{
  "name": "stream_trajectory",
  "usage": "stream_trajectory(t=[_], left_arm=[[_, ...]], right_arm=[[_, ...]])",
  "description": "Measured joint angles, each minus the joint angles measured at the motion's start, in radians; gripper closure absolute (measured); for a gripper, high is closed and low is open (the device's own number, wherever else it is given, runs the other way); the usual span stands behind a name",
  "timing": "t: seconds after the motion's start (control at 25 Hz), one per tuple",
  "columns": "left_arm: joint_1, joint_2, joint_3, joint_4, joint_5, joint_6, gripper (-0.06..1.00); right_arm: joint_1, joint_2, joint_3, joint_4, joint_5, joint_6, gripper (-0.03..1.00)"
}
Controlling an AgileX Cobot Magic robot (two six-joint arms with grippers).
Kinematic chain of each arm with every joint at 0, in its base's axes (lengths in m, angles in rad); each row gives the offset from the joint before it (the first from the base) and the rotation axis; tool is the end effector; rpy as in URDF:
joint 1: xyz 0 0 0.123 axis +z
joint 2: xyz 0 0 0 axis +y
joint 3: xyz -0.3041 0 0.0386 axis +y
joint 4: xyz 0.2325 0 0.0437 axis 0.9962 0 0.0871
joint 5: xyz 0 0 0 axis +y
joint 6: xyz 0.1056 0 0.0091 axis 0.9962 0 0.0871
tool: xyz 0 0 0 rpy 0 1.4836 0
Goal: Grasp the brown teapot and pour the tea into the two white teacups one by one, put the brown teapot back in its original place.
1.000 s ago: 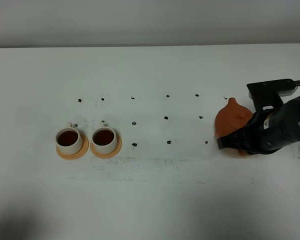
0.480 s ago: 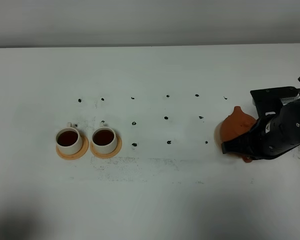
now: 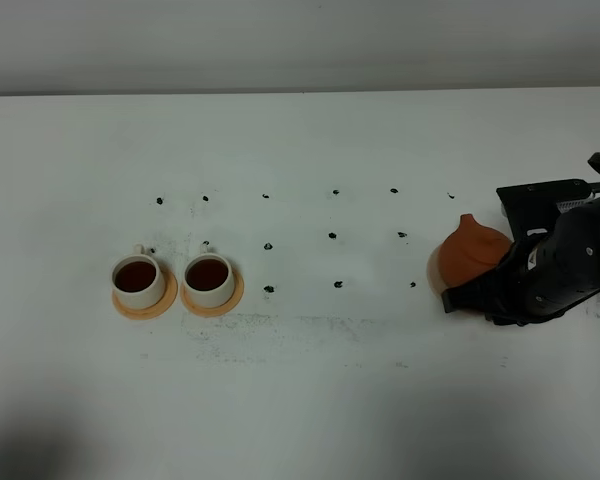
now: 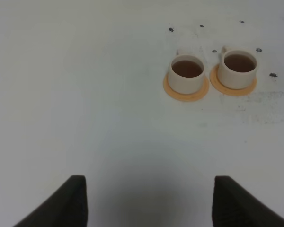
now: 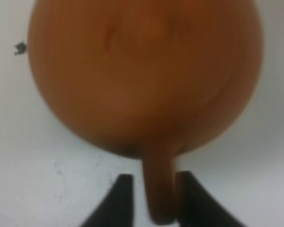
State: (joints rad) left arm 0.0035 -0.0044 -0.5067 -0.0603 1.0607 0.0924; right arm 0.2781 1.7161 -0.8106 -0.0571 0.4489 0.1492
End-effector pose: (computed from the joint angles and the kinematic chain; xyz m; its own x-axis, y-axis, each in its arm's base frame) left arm -0.0281 -0.0057 0.2648 -0.4418 0.0613 -0.8950 0.0715 0.9969 0.0329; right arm 0.2813 0.0776 0.1612 -0.9391 -0.1667 -0.3004 -0.1765 0.9843 0.0057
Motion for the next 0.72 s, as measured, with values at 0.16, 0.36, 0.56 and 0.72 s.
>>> stream_trajectory(t=[0.16,0.36,0.56,0.72], left_arm=[[0.000,0.000,0.000,0.000,0.000,0.000,0.36],[0.000,0.000,0.000,0.000,0.000,0.000,0.36],[0.000,0.000,0.000,0.000,0.000,0.000,0.36],[0.000,0.000,0.000,0.000,0.000,0.000,0.36]], right_arm=[[0.000,-0.007,0.000,-0.003,-0.008,0.000,0.48],[0.000,-0.101,0.000,-0.042,-0.006,0.000,0.38],[-0.008,-0.316,0.000,-0.070,0.030,0.000,0.40],[-0.010,-0.516,0.000,-0.077,0.033,0.000,0.44]])
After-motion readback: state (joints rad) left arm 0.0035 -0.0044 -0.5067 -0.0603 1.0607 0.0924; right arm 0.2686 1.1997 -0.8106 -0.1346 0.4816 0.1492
